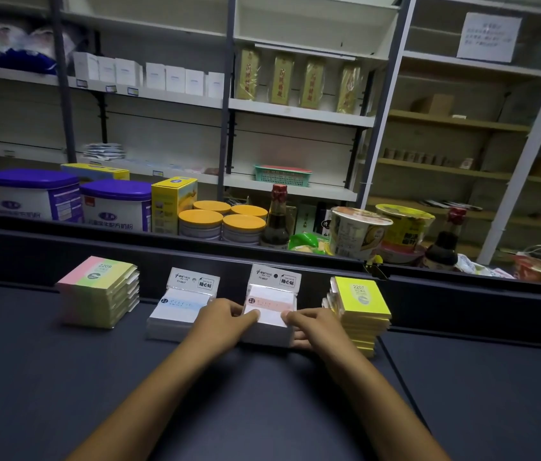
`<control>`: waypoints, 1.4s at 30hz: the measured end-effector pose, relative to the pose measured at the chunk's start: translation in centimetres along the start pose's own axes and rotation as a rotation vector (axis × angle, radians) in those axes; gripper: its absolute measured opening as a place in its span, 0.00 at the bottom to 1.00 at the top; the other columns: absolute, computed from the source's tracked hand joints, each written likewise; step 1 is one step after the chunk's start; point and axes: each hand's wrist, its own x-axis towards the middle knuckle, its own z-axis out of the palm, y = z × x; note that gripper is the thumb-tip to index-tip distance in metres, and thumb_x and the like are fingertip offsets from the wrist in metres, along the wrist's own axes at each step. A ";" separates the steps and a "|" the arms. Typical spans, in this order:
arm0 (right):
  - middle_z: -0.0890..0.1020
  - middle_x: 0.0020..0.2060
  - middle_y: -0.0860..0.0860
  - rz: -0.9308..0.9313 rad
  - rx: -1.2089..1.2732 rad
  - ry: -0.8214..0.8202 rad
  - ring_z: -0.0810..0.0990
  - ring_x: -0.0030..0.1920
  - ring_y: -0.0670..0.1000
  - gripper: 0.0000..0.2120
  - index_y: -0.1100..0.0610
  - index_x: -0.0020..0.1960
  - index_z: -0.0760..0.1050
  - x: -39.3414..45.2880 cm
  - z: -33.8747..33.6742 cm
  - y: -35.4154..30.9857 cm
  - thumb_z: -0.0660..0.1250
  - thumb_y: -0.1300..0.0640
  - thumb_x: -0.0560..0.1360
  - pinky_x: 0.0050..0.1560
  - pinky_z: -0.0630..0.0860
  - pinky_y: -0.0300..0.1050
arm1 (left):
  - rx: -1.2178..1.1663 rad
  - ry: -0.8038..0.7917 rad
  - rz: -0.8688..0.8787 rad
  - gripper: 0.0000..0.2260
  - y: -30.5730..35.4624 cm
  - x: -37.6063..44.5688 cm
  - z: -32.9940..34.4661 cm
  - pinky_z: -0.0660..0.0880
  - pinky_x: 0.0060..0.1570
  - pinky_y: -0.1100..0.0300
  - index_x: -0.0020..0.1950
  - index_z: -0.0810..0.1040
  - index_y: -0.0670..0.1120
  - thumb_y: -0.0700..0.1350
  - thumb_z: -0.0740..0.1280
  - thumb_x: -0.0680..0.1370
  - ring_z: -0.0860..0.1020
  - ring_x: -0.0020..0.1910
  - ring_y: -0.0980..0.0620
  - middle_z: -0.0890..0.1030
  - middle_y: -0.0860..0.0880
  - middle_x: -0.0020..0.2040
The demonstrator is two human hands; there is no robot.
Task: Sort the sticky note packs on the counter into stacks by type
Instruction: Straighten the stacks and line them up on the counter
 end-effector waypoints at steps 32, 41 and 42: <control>0.77 0.49 0.46 -0.814 -0.739 0.539 0.75 0.50 0.44 0.07 0.53 0.55 0.75 -3.7 -3.0 -3.7 0.63 0.52 0.80 0.48 0.70 0.31 | 0.169 0.387 0.560 0.07 2.2 -1.4 0.3 0.79 0.49 0.50 0.54 0.82 0.45 0.45 0.68 0.78 0.80 0.48 0.53 0.81 0.52 0.48; 0.75 0.63 0.54 -0.254 -0.505 0.395 0.77 0.59 0.51 0.24 0.56 0.68 0.70 -2.7 -13.4 -2.0 0.64 0.42 0.79 0.61 0.76 0.51 | 0.084 0.130 0.336 0.16 8.2 -1.6 5.9 0.78 0.51 0.52 0.54 0.82 0.46 0.56 0.65 0.79 0.81 0.48 0.51 0.84 0.49 0.49; 0.77 0.61 0.53 -0.182 -0.489 0.346 0.78 0.58 0.51 0.26 0.56 0.68 0.71 -2.2 -14.1 -1.7 0.63 0.39 0.78 0.61 0.77 0.53 | 0.119 0.101 0.281 0.18 8.9 -1.5 7.0 0.77 0.49 0.52 0.52 0.81 0.44 0.58 0.63 0.79 0.81 0.48 0.48 0.84 0.47 0.47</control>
